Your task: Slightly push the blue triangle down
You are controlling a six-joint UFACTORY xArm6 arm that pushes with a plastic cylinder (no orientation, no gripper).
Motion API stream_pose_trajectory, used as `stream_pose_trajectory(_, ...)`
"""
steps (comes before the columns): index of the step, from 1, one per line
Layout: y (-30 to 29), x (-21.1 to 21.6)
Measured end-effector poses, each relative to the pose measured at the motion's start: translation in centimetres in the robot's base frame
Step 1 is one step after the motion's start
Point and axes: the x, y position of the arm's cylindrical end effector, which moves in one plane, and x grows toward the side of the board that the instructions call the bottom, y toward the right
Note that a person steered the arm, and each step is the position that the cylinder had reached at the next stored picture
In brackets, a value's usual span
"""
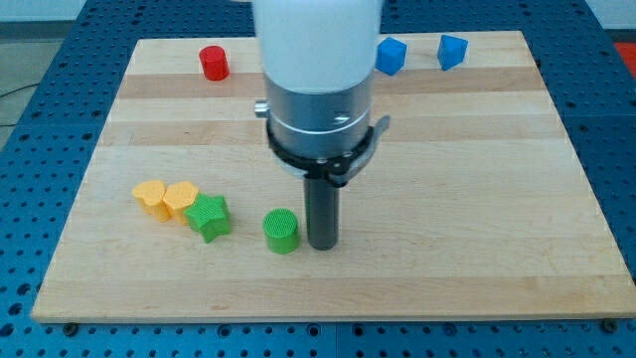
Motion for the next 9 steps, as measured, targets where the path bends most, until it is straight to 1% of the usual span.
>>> stream_pose_trajectory(2,-2.4,-0.3)
stream_pose_trajectory(3,-8.2,-1.2)
stream_pose_trajectory(4,-10.5,-1.6)
stream_pose_trajectory(5,-3.7,-5.7)
stream_pose_trajectory(6,6.5,-8.7)
stream_pose_trajectory(7,20.1,-13.3)
stream_pose_trajectory(8,24.2,-22.6)
stream_pose_trajectory(9,28.6,-27.5)
